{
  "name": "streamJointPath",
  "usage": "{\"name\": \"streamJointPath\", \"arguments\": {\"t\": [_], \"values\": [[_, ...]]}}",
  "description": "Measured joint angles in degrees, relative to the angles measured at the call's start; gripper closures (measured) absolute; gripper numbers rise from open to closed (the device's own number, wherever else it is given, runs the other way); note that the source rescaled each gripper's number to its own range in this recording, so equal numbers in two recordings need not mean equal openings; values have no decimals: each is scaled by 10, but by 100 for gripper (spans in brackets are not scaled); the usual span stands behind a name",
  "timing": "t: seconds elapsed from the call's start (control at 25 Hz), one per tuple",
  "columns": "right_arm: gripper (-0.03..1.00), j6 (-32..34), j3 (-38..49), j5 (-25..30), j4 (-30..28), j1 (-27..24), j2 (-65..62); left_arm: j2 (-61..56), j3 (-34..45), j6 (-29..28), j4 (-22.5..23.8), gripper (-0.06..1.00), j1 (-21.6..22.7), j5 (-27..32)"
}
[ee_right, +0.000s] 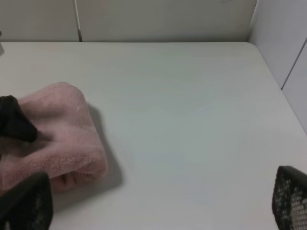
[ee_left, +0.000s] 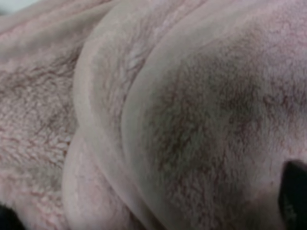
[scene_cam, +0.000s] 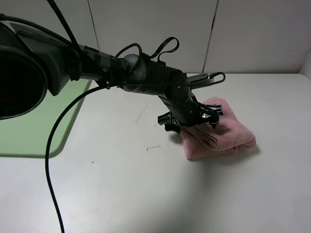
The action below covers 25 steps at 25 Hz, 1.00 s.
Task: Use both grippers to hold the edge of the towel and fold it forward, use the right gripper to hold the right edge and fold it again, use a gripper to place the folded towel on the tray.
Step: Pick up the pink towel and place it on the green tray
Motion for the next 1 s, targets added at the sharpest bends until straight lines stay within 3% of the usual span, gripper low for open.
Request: {"name": "streamJointPath", "arguments": {"t": [0.36, 0.52, 1.0], "values": [[-3, 0, 0, 0, 0, 0, 0, 8, 0, -2, -6, 53, 0, 4], [-3, 0, 0, 0, 0, 0, 0, 8, 0, -4, -9, 79, 0, 5], [-3, 0, 0, 0, 0, 0, 0, 3, 0, -4, -10, 80, 0, 28]]}}
